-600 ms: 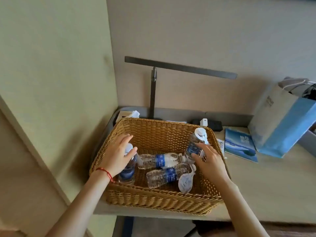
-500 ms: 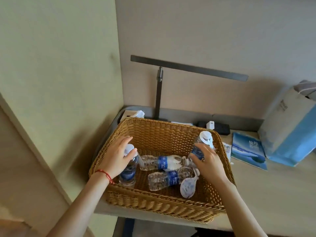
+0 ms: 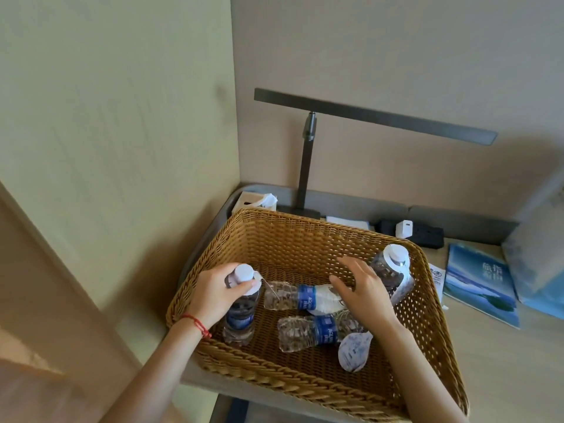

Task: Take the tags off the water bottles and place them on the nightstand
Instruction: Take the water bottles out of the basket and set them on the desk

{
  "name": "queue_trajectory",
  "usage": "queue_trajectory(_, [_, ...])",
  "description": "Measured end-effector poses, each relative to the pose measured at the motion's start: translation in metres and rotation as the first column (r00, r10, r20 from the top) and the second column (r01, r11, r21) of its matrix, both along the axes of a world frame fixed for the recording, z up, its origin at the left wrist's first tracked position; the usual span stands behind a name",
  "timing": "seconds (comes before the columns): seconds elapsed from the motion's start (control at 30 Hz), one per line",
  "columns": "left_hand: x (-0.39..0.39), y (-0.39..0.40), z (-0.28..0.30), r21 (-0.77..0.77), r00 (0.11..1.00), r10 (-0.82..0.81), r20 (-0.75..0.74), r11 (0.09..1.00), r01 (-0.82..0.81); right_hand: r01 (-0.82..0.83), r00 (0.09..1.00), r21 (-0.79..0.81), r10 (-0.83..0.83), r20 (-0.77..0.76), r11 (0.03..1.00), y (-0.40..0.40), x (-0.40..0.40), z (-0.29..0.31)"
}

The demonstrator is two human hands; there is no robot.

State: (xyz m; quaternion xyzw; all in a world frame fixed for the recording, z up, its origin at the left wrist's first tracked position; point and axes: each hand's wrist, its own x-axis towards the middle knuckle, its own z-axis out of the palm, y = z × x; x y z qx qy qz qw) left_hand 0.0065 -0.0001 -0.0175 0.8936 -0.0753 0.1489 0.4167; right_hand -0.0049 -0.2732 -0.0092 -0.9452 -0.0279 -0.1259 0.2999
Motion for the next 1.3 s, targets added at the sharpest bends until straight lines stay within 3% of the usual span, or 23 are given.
queue_trajectory(0.2, [0.006, -0.004, 0.005, 0.015, 0.999, 0.010, 0.048, 1.000, -0.011, 0.035, 0.999, 0.029, -0.036, 0.013, 0.999, -0.006, -0.002, 0.001])
queue_trajectory(0.63, [0.032, -0.046, 0.048, -0.021, 0.964, -0.204, 0.172, 0.977, 0.211, 0.228, 0.957, 0.100, -0.242, 0.161, 0.968, -0.043, -0.011, 0.029])
queue_trajectory(0.9, [0.042, -0.085, 0.068, -0.037, 0.936, -0.255, 0.244, 0.962, 0.272, 0.313, 0.945, 0.070, -0.318, 0.082, 0.947, -0.075, 0.001, 0.018])
queue_trajectory(1.3, [0.066, -0.114, 0.065, -0.105, 0.915, -0.334, 0.225, 0.926, 0.364, 0.349, 0.937, 0.225, -0.341, -0.077, 0.910, -0.099, 0.033, -0.009])
